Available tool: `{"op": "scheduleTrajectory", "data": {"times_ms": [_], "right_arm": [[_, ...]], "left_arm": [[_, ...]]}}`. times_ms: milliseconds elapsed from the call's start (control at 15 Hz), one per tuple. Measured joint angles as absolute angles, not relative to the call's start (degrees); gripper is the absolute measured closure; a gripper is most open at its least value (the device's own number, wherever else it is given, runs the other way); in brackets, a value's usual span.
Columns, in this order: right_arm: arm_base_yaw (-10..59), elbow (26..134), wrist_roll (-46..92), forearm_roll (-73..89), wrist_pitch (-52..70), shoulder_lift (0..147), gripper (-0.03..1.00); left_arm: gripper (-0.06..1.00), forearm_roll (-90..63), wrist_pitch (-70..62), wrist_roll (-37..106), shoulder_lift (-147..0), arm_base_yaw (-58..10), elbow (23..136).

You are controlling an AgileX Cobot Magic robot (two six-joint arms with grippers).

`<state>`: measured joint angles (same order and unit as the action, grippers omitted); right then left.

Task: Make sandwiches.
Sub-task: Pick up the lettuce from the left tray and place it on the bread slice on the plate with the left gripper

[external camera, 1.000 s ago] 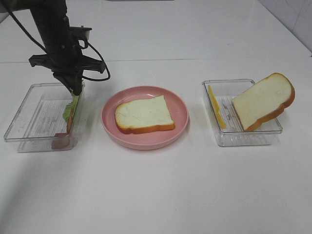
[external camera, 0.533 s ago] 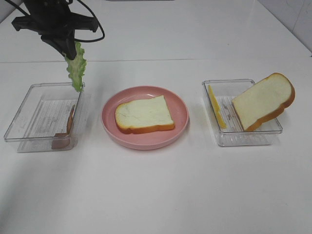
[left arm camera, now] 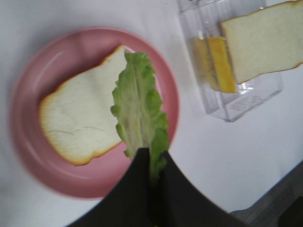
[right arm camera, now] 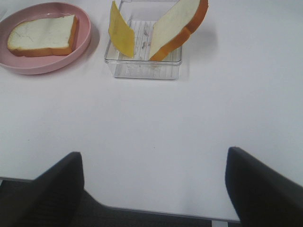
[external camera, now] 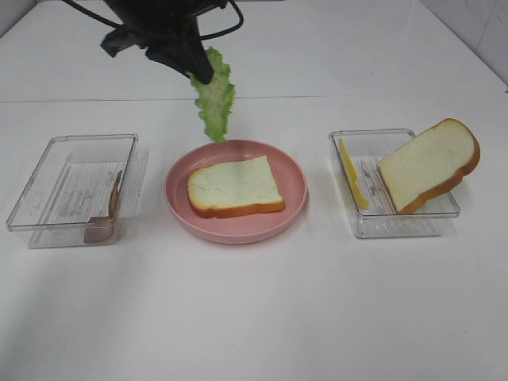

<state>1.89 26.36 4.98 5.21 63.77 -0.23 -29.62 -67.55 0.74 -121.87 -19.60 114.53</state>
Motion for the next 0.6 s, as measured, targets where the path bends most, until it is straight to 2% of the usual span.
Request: {"op": "scheduleTrajectory", "data": {"times_ms": [600], "right_arm": [[1.9,26.4,5.0,5.2,63.8,-0.2,0.17]], "left_arm": [[0.94,-44.3,-58.8,7.2,-134.4,-23.5,114.5]]}}
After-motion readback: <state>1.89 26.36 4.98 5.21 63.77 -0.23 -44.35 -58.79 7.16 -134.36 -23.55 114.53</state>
